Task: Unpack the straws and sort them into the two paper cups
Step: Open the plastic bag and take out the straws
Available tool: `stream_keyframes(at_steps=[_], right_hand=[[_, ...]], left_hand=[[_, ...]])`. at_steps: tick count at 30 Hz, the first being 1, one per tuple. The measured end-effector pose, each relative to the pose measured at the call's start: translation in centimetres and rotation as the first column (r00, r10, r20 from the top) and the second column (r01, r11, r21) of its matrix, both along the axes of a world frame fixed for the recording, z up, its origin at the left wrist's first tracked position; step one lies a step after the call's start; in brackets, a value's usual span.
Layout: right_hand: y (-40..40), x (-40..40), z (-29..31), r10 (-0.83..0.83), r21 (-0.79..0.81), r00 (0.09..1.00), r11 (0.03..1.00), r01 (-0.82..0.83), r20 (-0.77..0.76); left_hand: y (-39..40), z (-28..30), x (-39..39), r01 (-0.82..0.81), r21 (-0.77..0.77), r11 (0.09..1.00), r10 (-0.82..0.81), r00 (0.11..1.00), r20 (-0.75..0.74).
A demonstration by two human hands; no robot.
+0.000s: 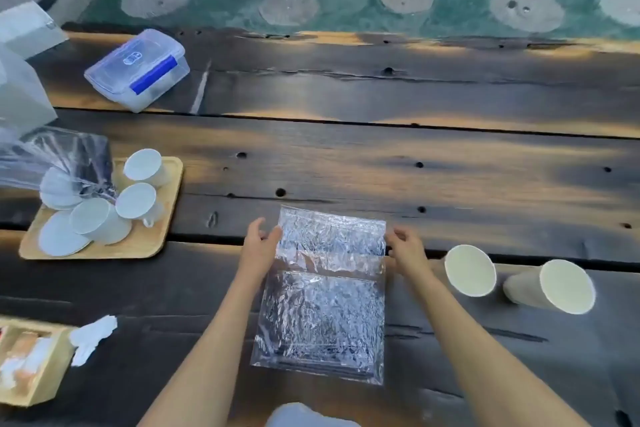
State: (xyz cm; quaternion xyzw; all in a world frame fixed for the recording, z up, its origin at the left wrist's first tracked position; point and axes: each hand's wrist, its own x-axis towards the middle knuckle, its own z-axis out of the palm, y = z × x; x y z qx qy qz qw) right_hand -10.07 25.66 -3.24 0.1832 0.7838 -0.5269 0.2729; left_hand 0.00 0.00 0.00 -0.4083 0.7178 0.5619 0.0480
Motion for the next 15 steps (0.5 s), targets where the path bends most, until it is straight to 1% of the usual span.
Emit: stream_keyframes(at_steps=[5, 7, 11, 15], right_hand=[[-1.0, -2.4, -1.6, -0.056, 0.126, 0.997, 0.991, 0.05, 0.047], [-1.2, -2.8, -2.1, -0.085, 0.149, 0.995, 0.986, 0.076, 0.057], [-1.6, -3.4, -3.0, -0.158, 0.096, 0.979, 0.985, 0.147, 0.131], [-1.7, -3.3, -3.2, -0.142, 0.07, 0.984, 0.988, 0.135, 0.11]], left_hand=[[-1.1, -2.7, -4.1, -0.037, 0.038, 0.999, 0.034, 0.995, 0.092], [-1.1, -3.8, -5.4, -0.033, 0.015, 0.999, 0.031, 0.991, 0.13], [-1.2, -5.2, -7.0, -0.039, -0.041, 0.998, 0.046, 0.983, 0.179], [-1.7, -5.9, -6.7, -0.031, -0.015, 0.999, 0.034, 0.979, 0.199]])
